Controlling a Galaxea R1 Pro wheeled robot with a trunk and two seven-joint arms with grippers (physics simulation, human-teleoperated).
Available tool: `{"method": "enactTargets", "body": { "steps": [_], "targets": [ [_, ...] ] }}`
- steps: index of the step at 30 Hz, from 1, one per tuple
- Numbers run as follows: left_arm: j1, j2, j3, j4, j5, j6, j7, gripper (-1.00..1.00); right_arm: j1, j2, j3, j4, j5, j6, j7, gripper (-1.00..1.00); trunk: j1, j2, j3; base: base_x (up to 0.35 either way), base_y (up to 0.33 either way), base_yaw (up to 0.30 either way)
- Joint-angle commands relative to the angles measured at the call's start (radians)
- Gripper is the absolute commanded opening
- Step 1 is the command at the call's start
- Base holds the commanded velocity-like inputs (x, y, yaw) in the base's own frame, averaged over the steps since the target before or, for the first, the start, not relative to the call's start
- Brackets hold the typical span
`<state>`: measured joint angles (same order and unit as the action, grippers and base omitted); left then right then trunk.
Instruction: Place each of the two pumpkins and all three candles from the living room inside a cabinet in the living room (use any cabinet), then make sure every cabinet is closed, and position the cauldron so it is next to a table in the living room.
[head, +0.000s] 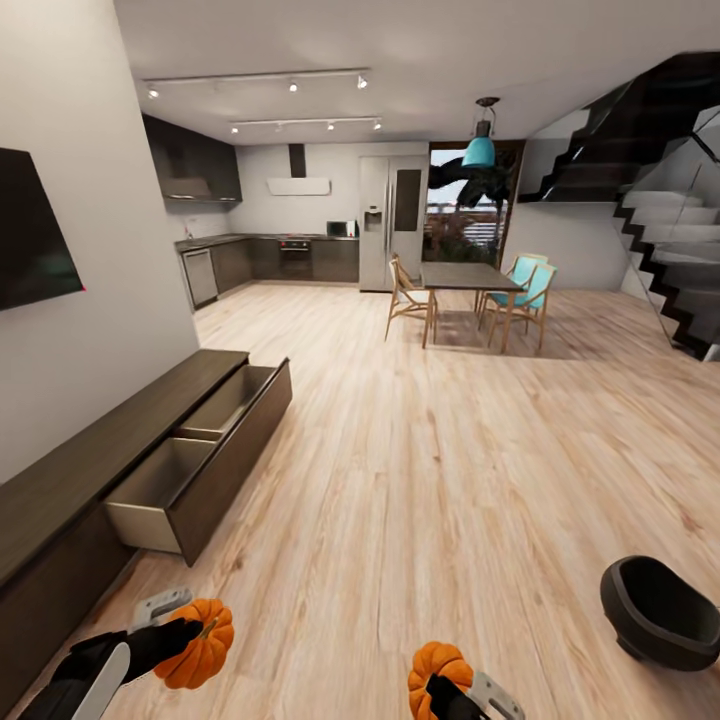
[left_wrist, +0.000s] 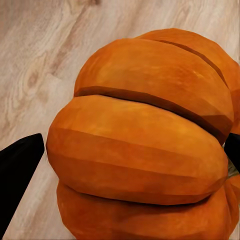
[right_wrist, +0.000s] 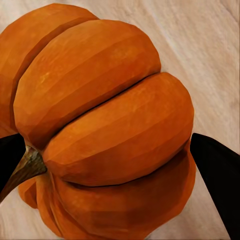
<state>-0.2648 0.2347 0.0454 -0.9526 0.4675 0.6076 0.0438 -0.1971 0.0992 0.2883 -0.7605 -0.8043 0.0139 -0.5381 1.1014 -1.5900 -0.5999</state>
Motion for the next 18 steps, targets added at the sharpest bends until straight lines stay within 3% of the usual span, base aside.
{"method": "enactTargets", "body": {
  "steps": [1, 11, 18],
  "targets": [
    [-0.001, 0.000, 0.001, -0.001, 0.011, 0.004, 0.005, -1.00, -0.001, 0.000, 0.003, -0.002, -0.002, 0.001, -0.006, -1.00, 0.001, -0.001, -0.001, 0.325, 0.000, 0.000],
    [-0.001, 0.000, -0.003, -0.001, 0.011, 0.003, 0.005, -1.00, -0.001, 0.000, -0.003, -0.002, -0.011, 0.001, -0.006, -1.00, 0.001, -0.001, -0.001, 0.325, 0.000, 0.000],
    [-0.001, 0.001, -0.045, -0.001, 0.010, 0.002, 0.007, -1.00, -0.001, 0.000, -0.004, -0.002, -0.012, 0.001, -0.007, -1.00, 0.001, -0.001, -0.001, 0.325, -0.021, 0.000]
  ]
}}
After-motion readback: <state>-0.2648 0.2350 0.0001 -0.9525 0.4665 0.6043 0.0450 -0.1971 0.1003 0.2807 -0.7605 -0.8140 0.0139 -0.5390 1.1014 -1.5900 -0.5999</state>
